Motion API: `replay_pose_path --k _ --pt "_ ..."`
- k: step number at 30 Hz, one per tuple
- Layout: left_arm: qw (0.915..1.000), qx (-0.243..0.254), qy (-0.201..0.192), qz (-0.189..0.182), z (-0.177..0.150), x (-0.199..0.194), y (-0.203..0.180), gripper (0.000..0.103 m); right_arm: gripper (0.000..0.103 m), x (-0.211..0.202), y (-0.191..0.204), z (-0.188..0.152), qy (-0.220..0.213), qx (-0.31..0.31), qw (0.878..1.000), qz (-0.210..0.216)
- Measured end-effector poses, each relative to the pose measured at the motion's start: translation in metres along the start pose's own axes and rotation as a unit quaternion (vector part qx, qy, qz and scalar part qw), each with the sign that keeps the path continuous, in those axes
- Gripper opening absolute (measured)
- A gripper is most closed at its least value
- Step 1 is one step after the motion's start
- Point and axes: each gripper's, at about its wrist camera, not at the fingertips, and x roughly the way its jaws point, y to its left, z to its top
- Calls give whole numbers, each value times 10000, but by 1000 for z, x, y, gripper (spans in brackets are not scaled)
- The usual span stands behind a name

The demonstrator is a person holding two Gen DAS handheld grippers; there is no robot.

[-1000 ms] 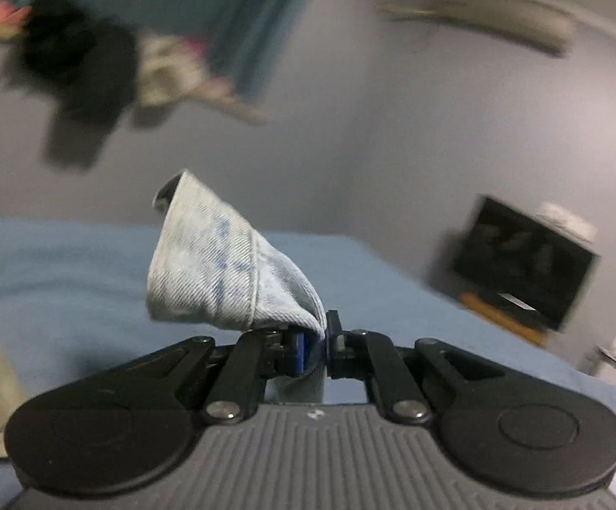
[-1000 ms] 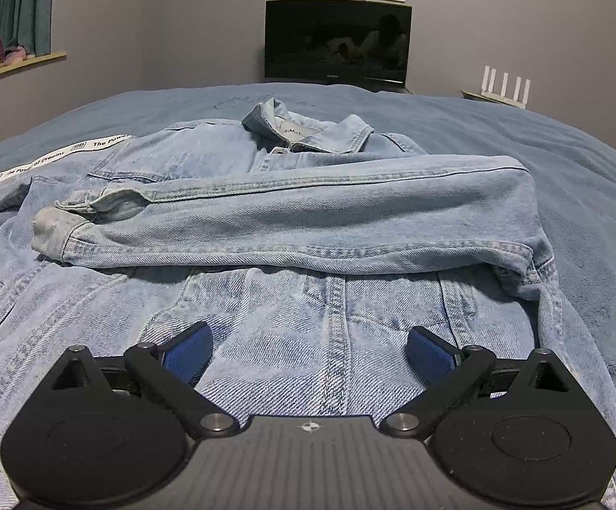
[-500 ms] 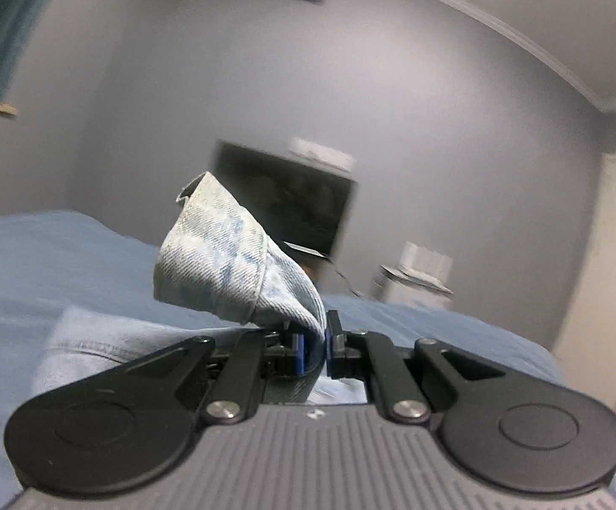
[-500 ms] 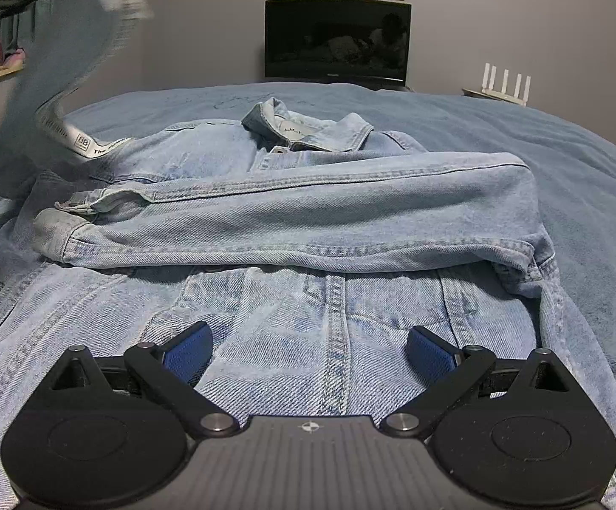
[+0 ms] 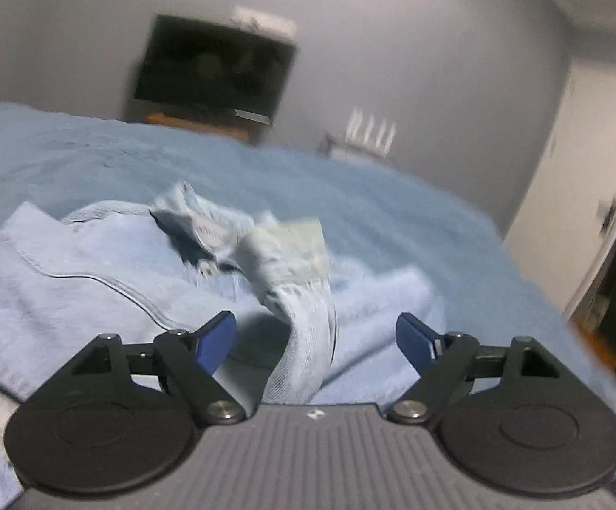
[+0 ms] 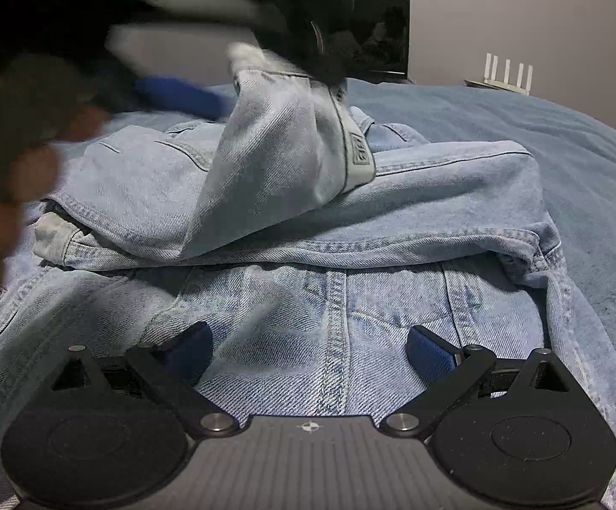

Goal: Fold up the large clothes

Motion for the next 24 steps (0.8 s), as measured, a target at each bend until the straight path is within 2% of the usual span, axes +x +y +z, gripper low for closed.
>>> replay_pose_path --k 1,3,5,10,13,16,19,21,24 --pt "9999 -144 -25 -63 3 -11 7 87 100 0 0 0 3 10 10000 5" --pt "9997 -233 -91 69 14 -34 25 91 100 -1 0 0 1 18 10000 4" --pt "9980 -244 -149 561 30 -57 51 92 99 -3 0 1 -15 59 10000 25" --pt "9828 -260 -105 1823 18 -69 105 92 90 -19 1 7 -322 47 9994 129" --pt "9753 -322 28 2184 12 -64 130 92 90 -34 8 11 -700 -167 9972 197" --pt "9700 -339 200 2401 12 -53 144 92 90 -45 15 17 -941 -364 9946 233" --pt "9628 -358 333 2659 5 -43 162 92 87 -43 22 37 -914 -323 9951 196" --pt "9614 -585 524 2638 -1 -44 176 92 85 -35 28 57 -943 -226 9952 117" --pt "9623 -739 629 2541 -4 -47 184 92 86 -9 45 97 -730 -152 9972 117"
